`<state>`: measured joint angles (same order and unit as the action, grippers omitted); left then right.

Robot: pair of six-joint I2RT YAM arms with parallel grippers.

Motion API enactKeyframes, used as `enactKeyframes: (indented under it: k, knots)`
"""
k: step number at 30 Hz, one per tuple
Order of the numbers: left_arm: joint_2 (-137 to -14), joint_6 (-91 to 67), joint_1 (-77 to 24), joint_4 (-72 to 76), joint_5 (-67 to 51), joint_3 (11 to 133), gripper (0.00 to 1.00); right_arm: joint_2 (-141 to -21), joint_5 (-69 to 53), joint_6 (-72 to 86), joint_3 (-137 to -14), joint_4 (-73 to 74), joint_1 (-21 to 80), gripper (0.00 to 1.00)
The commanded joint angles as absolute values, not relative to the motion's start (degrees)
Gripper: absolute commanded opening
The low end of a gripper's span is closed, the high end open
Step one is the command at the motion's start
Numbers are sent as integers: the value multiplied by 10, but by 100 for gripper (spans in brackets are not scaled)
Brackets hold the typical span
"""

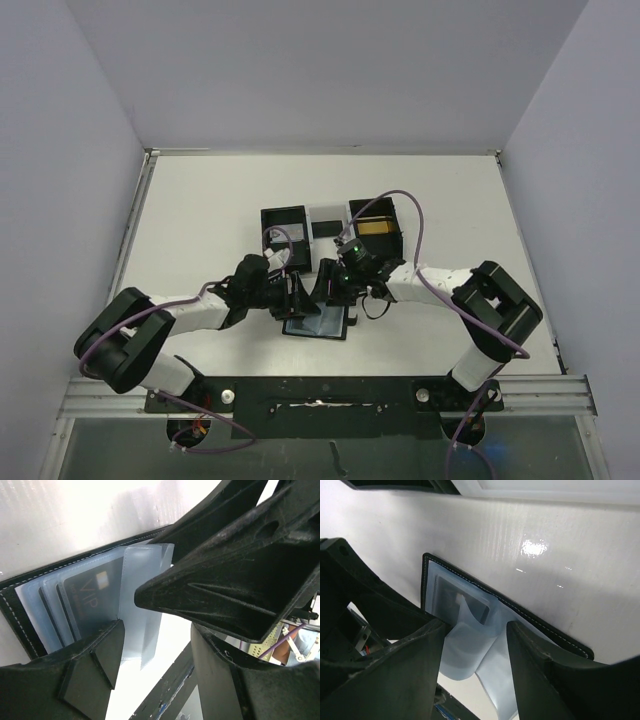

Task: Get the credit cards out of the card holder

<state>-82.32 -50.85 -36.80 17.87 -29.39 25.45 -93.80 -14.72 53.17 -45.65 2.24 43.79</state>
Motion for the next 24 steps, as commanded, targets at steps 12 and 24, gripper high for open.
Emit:
enactKeyframes:
  k: [12, 24]
  knots:
    - [-802, -509, -371, 200, -317, 293, 55, -944, -95, 509, -502, 99, 440, 22]
    - [-820, -469, -372, 102, -278, 333, 58, -891, -152, 507, -425, -18, 418, 24]
